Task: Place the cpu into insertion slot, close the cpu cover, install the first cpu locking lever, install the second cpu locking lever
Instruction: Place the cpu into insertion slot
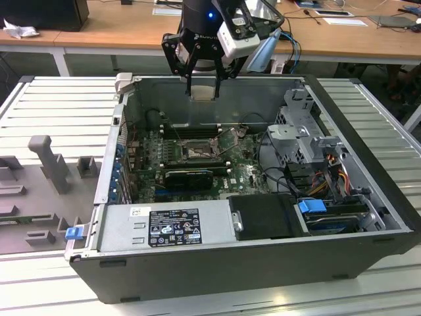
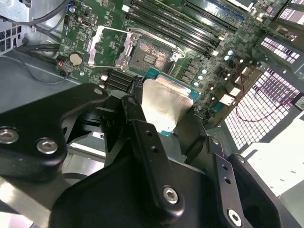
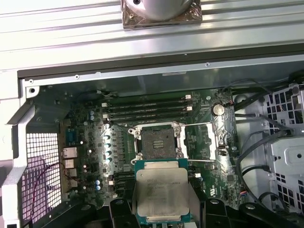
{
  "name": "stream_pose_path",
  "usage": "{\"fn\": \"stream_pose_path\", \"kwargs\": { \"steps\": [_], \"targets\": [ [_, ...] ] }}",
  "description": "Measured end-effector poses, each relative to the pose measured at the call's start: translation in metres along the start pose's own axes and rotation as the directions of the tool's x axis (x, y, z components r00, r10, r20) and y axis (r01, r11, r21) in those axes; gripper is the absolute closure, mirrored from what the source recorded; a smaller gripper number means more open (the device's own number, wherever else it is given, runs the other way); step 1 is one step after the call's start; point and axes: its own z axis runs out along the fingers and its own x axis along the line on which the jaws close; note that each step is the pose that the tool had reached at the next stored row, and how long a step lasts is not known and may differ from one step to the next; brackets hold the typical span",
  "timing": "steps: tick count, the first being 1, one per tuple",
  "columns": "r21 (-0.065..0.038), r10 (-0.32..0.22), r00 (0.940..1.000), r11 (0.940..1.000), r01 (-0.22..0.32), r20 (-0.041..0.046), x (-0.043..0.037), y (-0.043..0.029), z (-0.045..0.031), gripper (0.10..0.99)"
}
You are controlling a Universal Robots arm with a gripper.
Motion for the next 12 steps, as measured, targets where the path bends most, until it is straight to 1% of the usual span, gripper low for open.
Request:
{"fn": "stream_pose_path", "kwargs": {
  "steps": [12],
  "targets": [
    [0.0, 0.024, 0.9997, 0.9997, -0.024, 0.0021, 0.0, 0.0, 0.0001, 0.557]
  ]
}}
